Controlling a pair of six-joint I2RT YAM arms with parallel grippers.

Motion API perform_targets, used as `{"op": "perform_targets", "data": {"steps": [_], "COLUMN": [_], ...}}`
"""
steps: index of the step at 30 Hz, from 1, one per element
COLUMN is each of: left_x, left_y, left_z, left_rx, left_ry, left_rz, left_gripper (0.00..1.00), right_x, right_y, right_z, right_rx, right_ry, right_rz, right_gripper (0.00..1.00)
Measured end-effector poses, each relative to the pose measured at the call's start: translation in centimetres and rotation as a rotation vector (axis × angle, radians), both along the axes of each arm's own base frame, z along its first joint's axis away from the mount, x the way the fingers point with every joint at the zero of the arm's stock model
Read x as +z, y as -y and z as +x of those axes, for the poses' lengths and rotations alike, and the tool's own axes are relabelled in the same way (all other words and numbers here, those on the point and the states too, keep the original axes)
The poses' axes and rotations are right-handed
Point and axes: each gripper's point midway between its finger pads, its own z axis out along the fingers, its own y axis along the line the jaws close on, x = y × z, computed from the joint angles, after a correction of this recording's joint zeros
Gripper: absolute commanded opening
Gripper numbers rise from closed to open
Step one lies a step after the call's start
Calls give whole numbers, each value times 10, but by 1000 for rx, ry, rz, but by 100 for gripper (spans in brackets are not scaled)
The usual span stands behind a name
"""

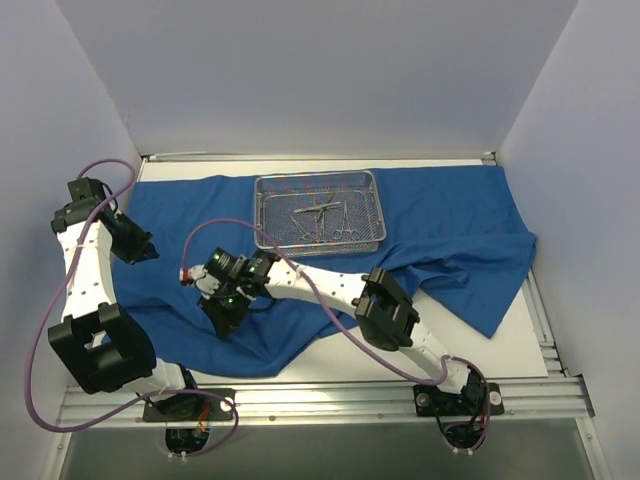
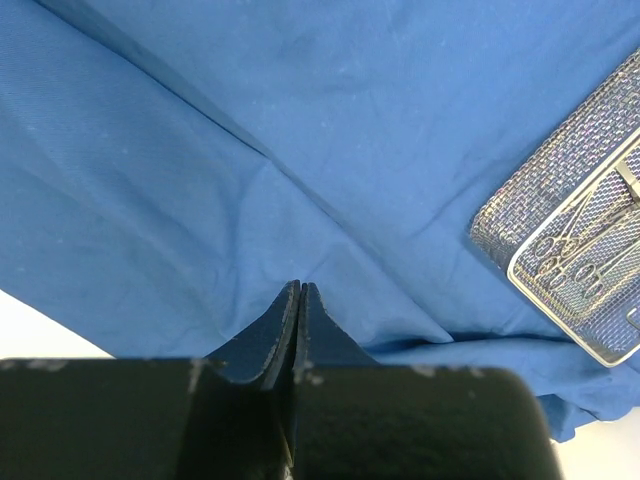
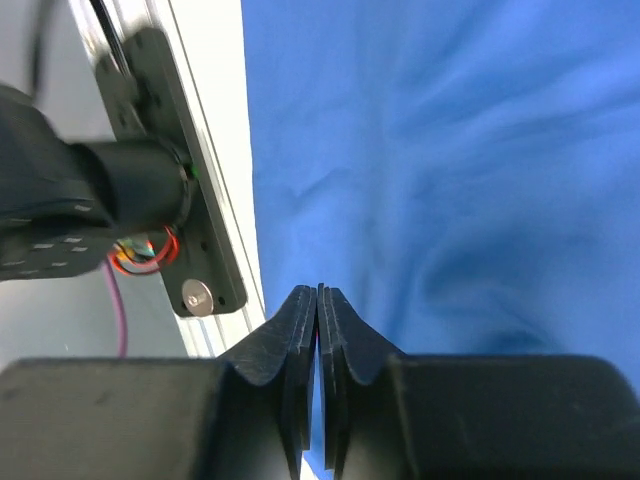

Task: Open and lay out the surgical kit
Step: Smooth out the surgical kit at the center of the board.

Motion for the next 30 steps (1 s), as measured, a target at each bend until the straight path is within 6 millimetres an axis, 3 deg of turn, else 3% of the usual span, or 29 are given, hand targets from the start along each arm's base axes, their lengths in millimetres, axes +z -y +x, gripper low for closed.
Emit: {"op": "perform_targets", "data": {"steps": [4,9,23,26,30], "left_x": [0,1,10,10,8], "left_y": [1,3,8,9,11], "left_z": [0,1,-5,-8,-11], "left_rx": [-7,-18,-42,-50,-54], "left_ry": [3,6,33,34,24], "left_rz": [-5,-10,-12,-10,-14], "left_gripper": [2,2,2,2,2], "right_x": [-37,-48,-81,-79,-78], "right_y": [-4,-17,-40,-57,-66], "right_z": [-34,-58,-22,-25,-46], "right_rx": [68,96,-67,-38,44], "right_ry": [-43,-52,58,65,58], "right_rz": [-59,-52,-53,-21,7], "right_gripper": [0,0,0,0,0]}}
